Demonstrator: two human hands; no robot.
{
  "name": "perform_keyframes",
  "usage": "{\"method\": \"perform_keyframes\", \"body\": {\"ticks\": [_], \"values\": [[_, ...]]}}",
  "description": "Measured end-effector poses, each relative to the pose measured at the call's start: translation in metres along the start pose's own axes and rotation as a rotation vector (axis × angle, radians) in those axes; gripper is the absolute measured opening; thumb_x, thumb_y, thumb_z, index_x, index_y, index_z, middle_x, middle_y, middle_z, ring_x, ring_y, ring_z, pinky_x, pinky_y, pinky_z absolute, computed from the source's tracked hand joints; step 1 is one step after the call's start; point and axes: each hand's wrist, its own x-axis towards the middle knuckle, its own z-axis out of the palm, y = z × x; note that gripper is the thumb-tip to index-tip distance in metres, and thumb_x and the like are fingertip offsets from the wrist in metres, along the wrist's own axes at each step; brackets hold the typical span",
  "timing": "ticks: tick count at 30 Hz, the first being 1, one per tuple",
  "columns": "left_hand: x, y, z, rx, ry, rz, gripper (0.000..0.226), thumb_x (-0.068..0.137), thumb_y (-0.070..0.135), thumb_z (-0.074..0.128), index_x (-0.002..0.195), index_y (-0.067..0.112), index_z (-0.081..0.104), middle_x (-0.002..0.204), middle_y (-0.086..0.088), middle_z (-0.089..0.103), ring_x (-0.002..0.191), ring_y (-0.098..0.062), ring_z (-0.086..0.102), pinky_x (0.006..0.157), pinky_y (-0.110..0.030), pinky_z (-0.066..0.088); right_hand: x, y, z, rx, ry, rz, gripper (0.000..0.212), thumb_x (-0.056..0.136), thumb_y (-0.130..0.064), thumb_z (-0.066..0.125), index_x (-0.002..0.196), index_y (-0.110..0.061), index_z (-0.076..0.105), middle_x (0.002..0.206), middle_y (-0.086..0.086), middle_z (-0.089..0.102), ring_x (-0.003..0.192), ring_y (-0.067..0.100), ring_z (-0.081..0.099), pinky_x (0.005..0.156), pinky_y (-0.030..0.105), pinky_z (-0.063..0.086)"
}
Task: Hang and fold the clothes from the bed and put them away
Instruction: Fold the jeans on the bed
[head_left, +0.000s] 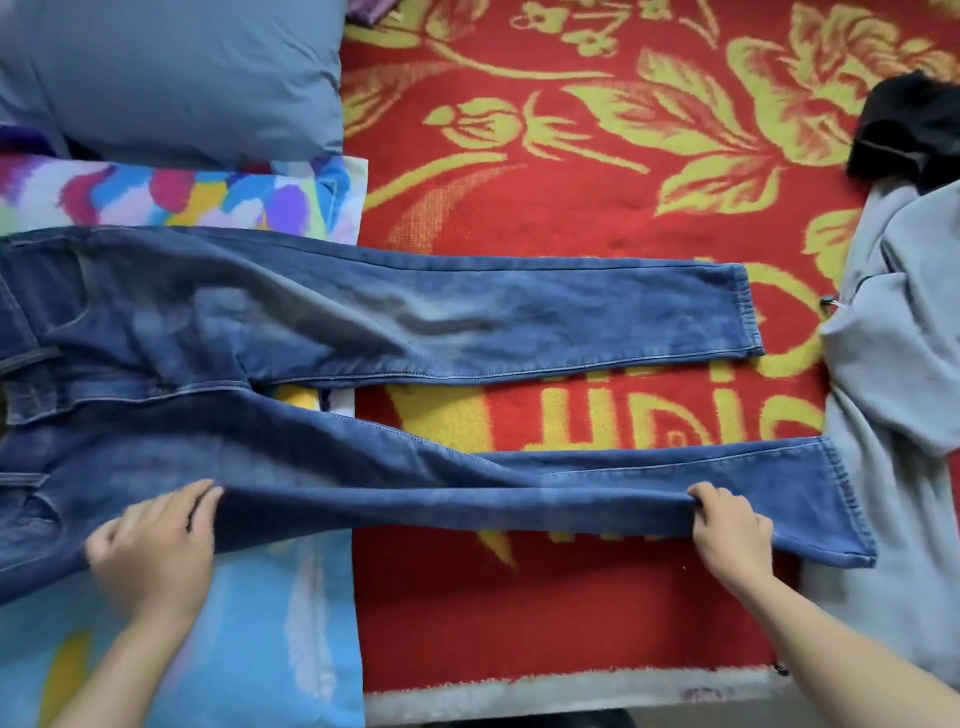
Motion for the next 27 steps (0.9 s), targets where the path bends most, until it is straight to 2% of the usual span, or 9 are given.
{"method": "perform_keyframes", "body": {"ticks": [3,5,8,11,13,16,19,22,27], "values": [[0.045,0.015,-0.002,-0.178,0.026,-0.169,0.043,0.093,0.028,0.035,0.100,-0.001,0.065,0.091,-0.031,0.064,0.084,-0.044,0.057,0.073,-0.034,0.033,0.025,-0.013,-0.016,0.069,0.086,0.037,0.027,0.095,-0.011,0.042,0.116,-0.012,0.059,0.108,0.014,0.062,0.104,0.035,0.052,0.084,0.042,0.034],[0.067,0.033,-0.005,-0.163,0.046,-0.130,0.042,0.092,0.029,0.036,0.096,-0.002,0.065,0.088,-0.031,0.063,0.083,-0.045,0.056,0.071,-0.040,0.037,0.042,-0.019,-0.026,0.035,0.113,-0.014,0.026,0.094,-0.010,0.044,0.115,-0.009,0.060,0.105,0.017,0.062,0.102,0.037,0.053,0.083,0.044,0.035],[0.069,0.072,-0.005,-0.211,0.018,0.259,0.059,0.092,0.047,0.037,0.086,-0.003,0.069,0.079,-0.026,0.065,0.078,-0.042,0.059,0.064,-0.050,0.046,0.068,-0.030,-0.038,-0.023,0.098,-0.092,0.026,0.096,-0.013,0.041,0.116,-0.012,0.057,0.105,0.012,0.060,0.102,0.034,0.051,0.084,0.041,0.031],[0.034,0.107,0.012,-0.133,-0.274,0.661,0.082,0.086,0.071,0.023,0.084,0.007,0.074,0.079,-0.010,0.069,0.077,-0.023,0.058,0.057,-0.039,0.053,0.089,-0.041,-0.045,-0.034,0.072,-0.109,0.026,0.097,-0.017,0.038,0.118,-0.015,0.055,0.107,0.010,0.057,0.103,0.032,0.048,0.086,0.040,0.029],[0.011,0.120,0.027,-0.004,-0.377,0.800,0.065,0.078,0.066,0.035,0.084,0.015,0.073,0.070,-0.002,0.067,0.060,-0.020,0.063,0.051,-0.028,0.053,0.102,-0.048,-0.048,-0.036,0.085,-0.116,0.026,0.097,-0.019,0.039,0.117,-0.014,0.055,0.107,0.011,0.057,0.103,0.033,0.048,0.087,0.040,0.027],[0.010,0.126,0.038,0.044,-0.315,0.651,0.034,0.068,0.031,0.038,0.074,0.012,0.066,0.051,-0.005,0.058,0.042,-0.024,0.059,0.038,-0.030,0.048,0.117,-0.052,-0.053,-0.094,0.128,-0.137,0.025,0.098,-0.026,0.042,0.110,-0.012,0.058,0.104,0.013,0.058,0.102,0.034,0.049,0.086,0.040,0.026],[0.038,0.126,0.037,0.048,-0.199,0.405,0.038,0.073,0.029,0.040,0.062,0.003,0.065,0.050,-0.014,0.058,0.040,-0.032,0.058,0.038,-0.034,0.044,0.133,-0.049,-0.059,-0.120,0.152,-0.137,0.032,0.097,-0.035,0.045,0.101,-0.006,0.058,0.100,0.018,0.060,0.099,0.036,0.052,0.082,0.043,0.029],[0.073,0.138,0.027,0.050,-0.123,0.362,0.040,0.080,0.031,0.043,0.064,0.001,0.064,0.053,-0.018,0.057,0.043,-0.035,0.058,0.040,-0.038,0.043,0.154,-0.044,-0.076,-0.118,0.188,-0.149,0.042,0.094,-0.042,0.047,0.093,-0.002,0.058,0.093,0.020,0.062,0.094,0.038,0.055,0.075,0.042,0.031],[0.171,0.193,0.025,0.060,0.109,0.194,0.015,0.082,0.012,0.063,0.080,-0.003,0.067,0.070,-0.030,0.060,0.070,-0.044,0.058,0.069,-0.051,0.039,0.214,-0.066,-0.120,-0.072,0.315,-0.173,0.046,0.090,-0.045,0.053,0.102,-0.001,0.058,0.101,0.024,0.060,0.100,0.038,0.052,0.080,0.044,0.032]]}}
